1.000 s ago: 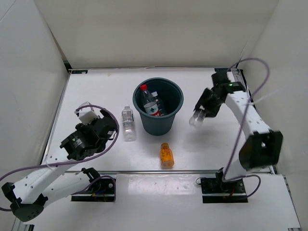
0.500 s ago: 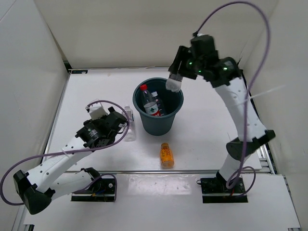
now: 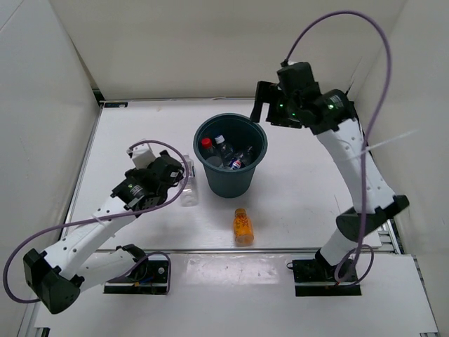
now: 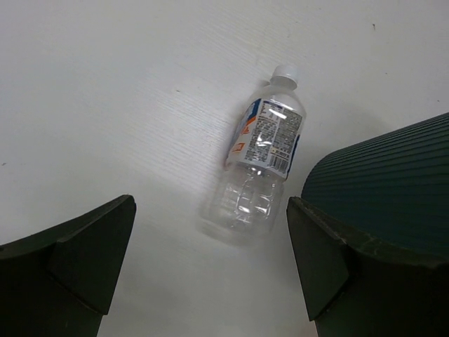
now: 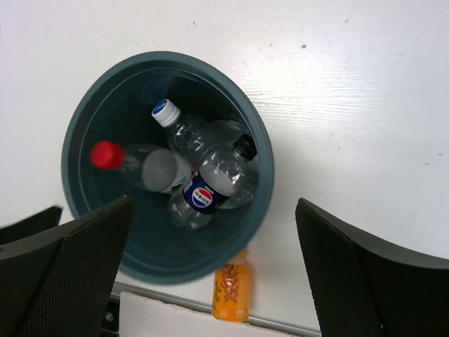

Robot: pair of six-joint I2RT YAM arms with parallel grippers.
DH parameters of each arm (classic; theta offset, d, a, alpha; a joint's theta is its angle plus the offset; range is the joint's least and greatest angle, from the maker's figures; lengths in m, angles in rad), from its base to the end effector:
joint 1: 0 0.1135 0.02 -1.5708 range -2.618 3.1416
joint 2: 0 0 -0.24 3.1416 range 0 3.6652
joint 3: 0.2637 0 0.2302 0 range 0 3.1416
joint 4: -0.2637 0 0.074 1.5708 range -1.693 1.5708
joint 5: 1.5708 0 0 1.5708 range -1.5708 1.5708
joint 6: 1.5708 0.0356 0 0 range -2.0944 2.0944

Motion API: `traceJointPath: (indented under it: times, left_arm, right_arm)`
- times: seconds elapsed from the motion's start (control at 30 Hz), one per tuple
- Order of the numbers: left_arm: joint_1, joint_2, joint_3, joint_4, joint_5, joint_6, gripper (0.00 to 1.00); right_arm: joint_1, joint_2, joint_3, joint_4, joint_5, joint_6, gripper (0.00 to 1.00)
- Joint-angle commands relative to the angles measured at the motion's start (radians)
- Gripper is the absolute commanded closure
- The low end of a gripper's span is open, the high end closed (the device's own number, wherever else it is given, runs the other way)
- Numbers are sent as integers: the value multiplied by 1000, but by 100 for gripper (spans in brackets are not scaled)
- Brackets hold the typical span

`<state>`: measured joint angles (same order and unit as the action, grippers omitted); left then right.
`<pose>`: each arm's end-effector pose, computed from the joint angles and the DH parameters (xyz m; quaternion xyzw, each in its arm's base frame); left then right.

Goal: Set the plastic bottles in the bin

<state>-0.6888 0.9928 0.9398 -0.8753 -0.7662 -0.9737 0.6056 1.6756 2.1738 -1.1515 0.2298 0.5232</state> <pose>0.1498 -0.0913 0.2829 -0.2418 0.8544 0.0227 0.4594 0.2496 0.1629 0.4450 0.0140 0.8920 0.1485 0.4267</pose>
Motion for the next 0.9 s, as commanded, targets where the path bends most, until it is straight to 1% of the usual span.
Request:
traceJointPath:
  times: [0.0,0.07,0.1,0.13,0.2,0.23,0.27,0.37,0.53,0.63,0.7,0.83,0.87]
  left_arm:
    - [14,52,-48,190,19,55,0]
    - [34,72,-88,266,30,64,0]
    - [46,81,-132,307,69,64,0]
    - [60,96,-157,394,97,64,0]
    - [97,115,-200,479,174,73,0]
    - [106,138,-232,514,188,73,0]
    - [124,151,-243,565,200,73,0]
    - [140,216,-282,620,241,92,0]
    - [189,239,-349,849,367,132,0]
    - [198,276,-349,898,425,144,0]
    - [198,311,-349,920,439,162,0]
    - [207,395,-329,920,488,162,0]
    - [207,417,-316,920,525,176,0]
  right_arm:
    - [-13,-103,-22,26,37,-26,0]
    - [-13,-103,-22,-3,28,-26,0]
    - [-13,-103,-10,-35,28,-26,0]
    - [-13,-103,-9,-51,19,-26,0]
    - [-13,-113,0,-83,9,-26,0]
    - [-13,-125,0,-83,9,-26,0]
    - [-13,-143,-11,-83,0,-26,0]
    - [-23,-178,-40,-94,0,-46,0]
    - [-53,-197,-40,-129,-9,-78,0]
    - [-66,-217,-64,-129,-24,-78,0]
    - [-93,-217,-65,-129,-35,-78,0]
    - [-113,-217,-74,-139,-72,-78,0]
    - [-122,-217,-83,-139,-81,-78,0]
